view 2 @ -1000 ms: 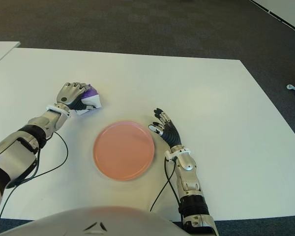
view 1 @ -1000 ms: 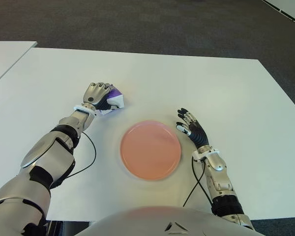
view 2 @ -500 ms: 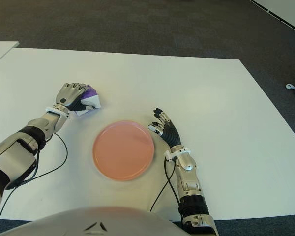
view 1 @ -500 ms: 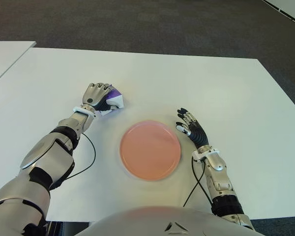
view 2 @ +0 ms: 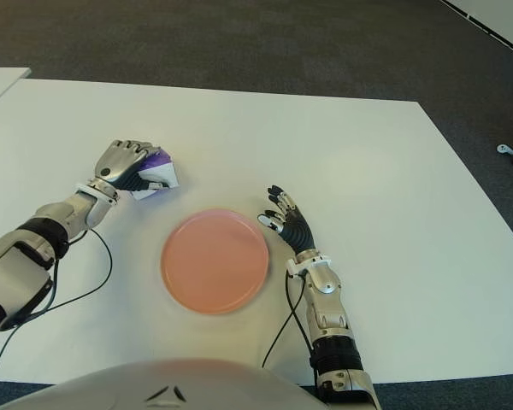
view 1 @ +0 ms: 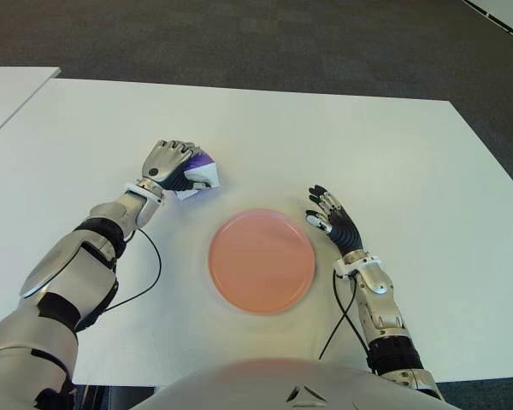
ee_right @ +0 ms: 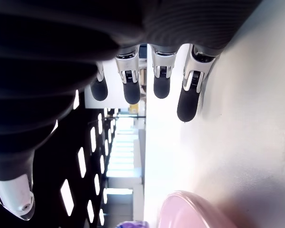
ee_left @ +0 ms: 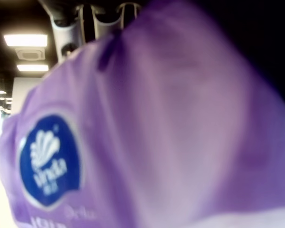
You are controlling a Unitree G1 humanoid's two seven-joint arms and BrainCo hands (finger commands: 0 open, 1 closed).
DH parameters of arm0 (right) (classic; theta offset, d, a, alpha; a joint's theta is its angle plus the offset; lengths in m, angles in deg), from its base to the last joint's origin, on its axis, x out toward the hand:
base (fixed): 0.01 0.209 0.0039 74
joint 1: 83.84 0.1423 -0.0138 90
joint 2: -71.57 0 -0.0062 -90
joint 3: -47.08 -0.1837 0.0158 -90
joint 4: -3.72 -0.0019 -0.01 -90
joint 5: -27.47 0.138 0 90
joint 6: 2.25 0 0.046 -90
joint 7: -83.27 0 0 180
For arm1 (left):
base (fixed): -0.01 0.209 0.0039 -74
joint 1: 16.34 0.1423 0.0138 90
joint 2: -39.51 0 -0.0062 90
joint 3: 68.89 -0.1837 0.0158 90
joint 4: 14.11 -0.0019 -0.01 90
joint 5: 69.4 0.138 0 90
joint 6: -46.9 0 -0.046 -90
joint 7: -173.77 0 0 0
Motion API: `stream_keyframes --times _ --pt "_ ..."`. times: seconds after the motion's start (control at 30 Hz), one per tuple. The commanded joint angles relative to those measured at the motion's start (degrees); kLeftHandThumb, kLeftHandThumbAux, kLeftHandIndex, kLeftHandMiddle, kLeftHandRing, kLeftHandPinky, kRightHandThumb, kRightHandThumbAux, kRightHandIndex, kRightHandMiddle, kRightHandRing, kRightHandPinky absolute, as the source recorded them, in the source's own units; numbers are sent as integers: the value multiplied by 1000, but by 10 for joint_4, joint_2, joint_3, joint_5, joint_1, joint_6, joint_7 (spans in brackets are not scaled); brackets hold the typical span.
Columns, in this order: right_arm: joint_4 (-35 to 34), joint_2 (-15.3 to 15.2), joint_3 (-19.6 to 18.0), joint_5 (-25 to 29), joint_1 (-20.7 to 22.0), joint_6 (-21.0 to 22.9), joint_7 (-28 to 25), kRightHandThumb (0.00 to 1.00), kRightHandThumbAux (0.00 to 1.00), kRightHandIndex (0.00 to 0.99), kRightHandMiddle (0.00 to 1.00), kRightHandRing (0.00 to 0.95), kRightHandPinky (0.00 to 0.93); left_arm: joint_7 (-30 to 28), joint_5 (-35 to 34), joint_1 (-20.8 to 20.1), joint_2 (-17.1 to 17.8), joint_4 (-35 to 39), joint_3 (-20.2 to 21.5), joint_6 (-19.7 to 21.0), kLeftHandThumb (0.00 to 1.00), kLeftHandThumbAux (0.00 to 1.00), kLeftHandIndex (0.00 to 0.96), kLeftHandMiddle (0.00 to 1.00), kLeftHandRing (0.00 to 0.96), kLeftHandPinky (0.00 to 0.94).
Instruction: Put the tissue paper into the plate.
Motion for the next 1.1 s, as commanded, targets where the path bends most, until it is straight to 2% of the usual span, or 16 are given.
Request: stream_keyframes --times 0.03,0.13,0.27,0.43,0.7,1.0,1.1 --pt "66 5 4 -10 -31 39 4 0 601 53 107 51 0 -49 -35 50 32 152 49 -23 726 700 442 830 818 821" --pt "72 7 1 -10 -26 36 9 0 594 52 106 49 0 -132 -81 107 56 314 86 -19 730 699 443 837 828 830" --pt "79 8 -1 -10 -23 31 12 0 588 52 103 47 0 -220 -144 163 74 457 100 -27 734 698 443 846 838 838" --pt "86 10 0 -12 -19 26 18 0 582 45 97 44 0 -275 -183 192 85 509 99 -52 737 697 443 849 843 840" --pt "97 11 0 -14 -14 19 25 0 568 27 76 26 0 -387 -253 247 96 623 118 -35 741 696 443 849 845 836" --pt "108 11 -2 -14 -10 13 31 0 599 1 33 1 0 -511 -329 305 100 757 179 -20 747 696 444 840 841 826" --pt "111 12 -4 -12 -9 11 31 0 614 0 25 0 0 -537 -335 320 91 775 193 -21 748 695 444 835 839 821"
